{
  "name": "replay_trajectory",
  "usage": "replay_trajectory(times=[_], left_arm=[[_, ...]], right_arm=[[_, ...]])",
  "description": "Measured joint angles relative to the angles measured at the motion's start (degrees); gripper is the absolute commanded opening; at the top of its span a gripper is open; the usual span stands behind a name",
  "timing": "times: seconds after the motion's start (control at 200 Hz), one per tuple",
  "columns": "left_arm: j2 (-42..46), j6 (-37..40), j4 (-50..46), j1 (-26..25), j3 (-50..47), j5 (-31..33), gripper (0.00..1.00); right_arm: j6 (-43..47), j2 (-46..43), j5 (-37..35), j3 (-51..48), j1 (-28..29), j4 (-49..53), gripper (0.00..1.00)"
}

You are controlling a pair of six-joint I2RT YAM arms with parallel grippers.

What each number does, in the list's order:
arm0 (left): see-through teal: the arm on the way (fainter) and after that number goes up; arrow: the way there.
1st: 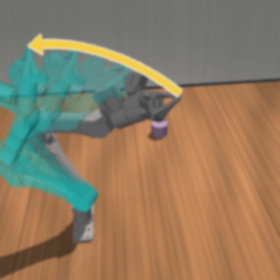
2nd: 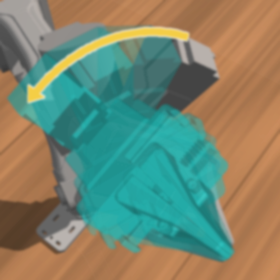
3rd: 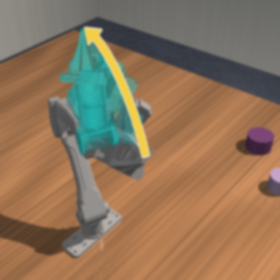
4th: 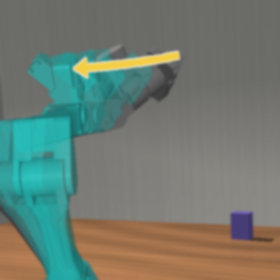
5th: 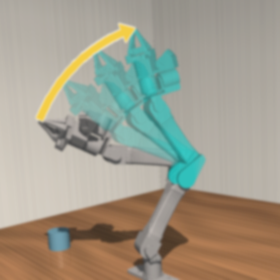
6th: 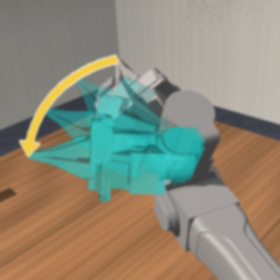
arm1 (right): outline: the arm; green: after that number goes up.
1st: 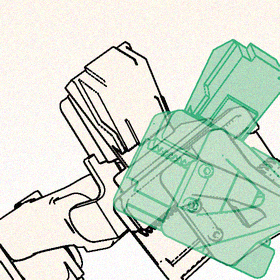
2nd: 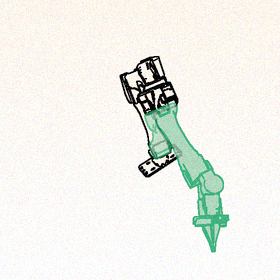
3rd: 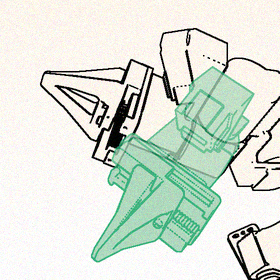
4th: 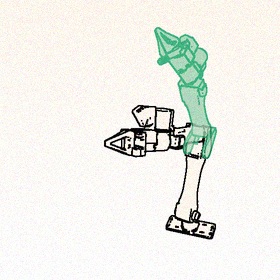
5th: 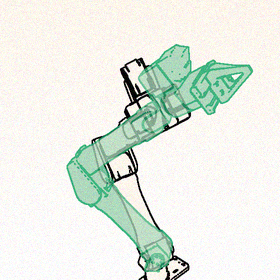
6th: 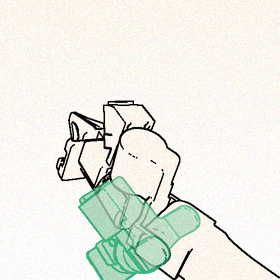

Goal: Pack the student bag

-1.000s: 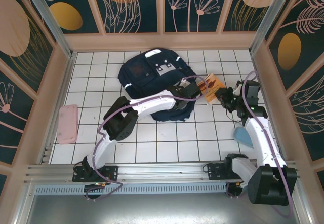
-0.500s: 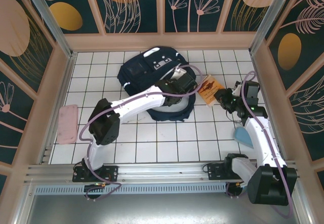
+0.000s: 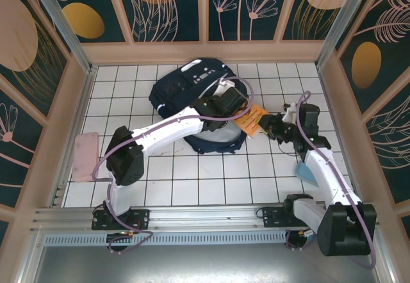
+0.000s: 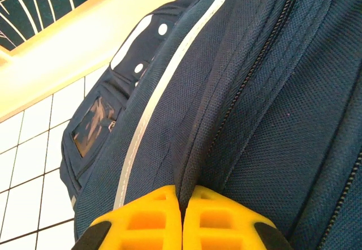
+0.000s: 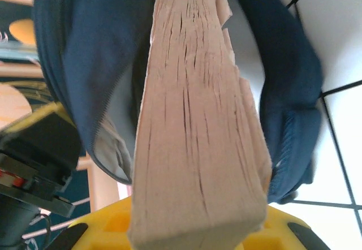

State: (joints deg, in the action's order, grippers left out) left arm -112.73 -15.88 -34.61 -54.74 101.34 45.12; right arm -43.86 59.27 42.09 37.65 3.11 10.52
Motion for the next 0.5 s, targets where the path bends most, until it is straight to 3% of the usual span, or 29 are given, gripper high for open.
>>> replay_trajectory(times=[0.295, 0.5], left_arm=[[3.3, 0.0, 1.4, 0.0, -1.8, -1.0, 0.00], [8.1, -0.3, 1.8, 0.0, -5.7, -2.4, 0.00]], right_arm=[[-7.7, 7.1, -0.4, -1.4, 9.4, -12.8, 0.15], [-13.1, 11.8, -6.3, -1.7, 14.9, -23.5, 0.14]])
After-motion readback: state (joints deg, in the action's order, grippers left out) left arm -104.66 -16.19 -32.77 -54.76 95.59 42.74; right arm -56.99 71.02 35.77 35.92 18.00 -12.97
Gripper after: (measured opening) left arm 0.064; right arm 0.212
